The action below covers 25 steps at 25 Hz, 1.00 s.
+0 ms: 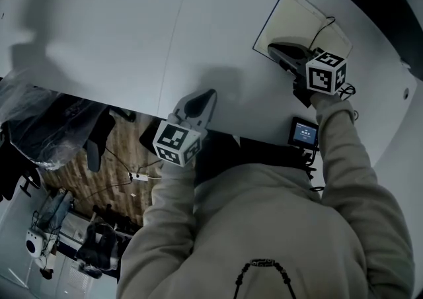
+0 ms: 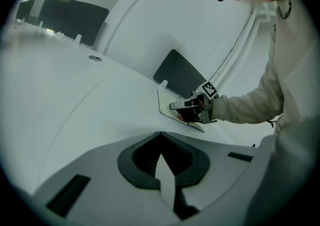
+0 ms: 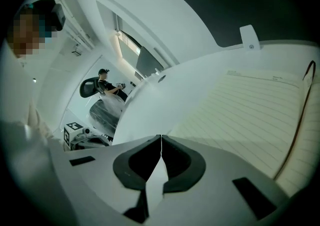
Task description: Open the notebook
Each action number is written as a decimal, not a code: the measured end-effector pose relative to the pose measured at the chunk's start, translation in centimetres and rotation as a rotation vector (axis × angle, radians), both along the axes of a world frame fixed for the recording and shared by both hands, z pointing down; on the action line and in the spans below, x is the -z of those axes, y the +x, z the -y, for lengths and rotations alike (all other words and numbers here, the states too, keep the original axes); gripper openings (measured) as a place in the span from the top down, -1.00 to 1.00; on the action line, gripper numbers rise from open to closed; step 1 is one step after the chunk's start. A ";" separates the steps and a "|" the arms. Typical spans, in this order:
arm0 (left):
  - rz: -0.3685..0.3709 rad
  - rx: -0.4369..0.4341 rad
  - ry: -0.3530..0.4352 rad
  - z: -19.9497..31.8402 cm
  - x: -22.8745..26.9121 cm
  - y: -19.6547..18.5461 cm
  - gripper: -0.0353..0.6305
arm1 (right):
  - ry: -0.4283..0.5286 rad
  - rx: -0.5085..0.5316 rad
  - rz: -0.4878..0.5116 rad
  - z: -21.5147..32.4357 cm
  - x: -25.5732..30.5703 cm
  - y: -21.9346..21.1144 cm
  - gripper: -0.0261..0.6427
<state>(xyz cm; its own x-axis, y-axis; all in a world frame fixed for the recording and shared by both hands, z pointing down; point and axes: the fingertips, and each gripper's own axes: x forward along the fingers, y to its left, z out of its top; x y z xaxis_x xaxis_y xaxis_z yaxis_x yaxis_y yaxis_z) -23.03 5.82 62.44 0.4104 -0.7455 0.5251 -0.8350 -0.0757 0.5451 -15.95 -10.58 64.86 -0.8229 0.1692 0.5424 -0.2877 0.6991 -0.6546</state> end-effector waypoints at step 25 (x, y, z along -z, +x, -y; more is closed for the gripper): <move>0.071 -0.113 0.156 1.9 10.7 -2.9 0.90 | 0.184 0.076 -0.124 -2.9 1.7 -0.1 0.86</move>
<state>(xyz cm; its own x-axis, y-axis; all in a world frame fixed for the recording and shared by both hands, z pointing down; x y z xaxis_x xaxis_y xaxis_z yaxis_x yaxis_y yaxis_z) -25.97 3.89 51.76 0.4622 -0.7715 0.4371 -0.8521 -0.2500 0.4598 -16.07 -7.66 63.12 -0.7369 0.1171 0.6658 -0.3001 0.8259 -0.4774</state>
